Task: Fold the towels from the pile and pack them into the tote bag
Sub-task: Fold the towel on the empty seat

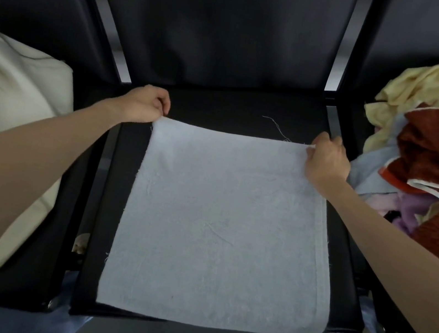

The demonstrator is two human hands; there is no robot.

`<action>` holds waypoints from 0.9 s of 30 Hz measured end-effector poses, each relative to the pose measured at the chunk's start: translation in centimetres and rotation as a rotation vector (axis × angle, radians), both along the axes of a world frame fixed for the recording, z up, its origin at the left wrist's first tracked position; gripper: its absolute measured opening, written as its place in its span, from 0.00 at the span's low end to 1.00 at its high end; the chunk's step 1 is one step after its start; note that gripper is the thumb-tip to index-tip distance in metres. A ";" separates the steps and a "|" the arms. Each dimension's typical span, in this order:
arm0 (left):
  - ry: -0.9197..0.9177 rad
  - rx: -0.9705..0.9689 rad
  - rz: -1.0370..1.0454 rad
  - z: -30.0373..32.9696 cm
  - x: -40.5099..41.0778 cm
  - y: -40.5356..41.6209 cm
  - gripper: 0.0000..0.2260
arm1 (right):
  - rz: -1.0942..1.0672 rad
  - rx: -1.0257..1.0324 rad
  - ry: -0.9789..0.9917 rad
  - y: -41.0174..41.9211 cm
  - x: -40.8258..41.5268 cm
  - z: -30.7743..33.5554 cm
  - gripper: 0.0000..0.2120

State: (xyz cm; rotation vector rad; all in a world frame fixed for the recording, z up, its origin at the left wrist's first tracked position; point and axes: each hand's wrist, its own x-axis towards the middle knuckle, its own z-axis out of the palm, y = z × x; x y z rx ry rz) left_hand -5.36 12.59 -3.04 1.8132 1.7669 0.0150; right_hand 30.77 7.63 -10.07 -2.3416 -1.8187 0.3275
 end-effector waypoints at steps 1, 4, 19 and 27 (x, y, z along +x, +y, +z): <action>0.077 -0.026 -0.088 0.2 -0.1 0.2 0.09 | 0.005 -0.001 -0.005 0.0 0.0 0.0 0.12; 0.292 0.063 -0.318 0.0 0.1 0.6 0.10 | 0.008 0.001 -0.002 0.1 0.0 -0.1 0.12; -0.273 0.444 -0.635 -6.2 20.4 -23.7 0.13 | 0.003 0.008 0.260 1.3 2.9 0.9 0.16; 0.015 0.568 -0.973 -8.2 25.6 -28.3 0.15 | -0.062 -0.035 0.281 1.3 3.0 0.1 0.12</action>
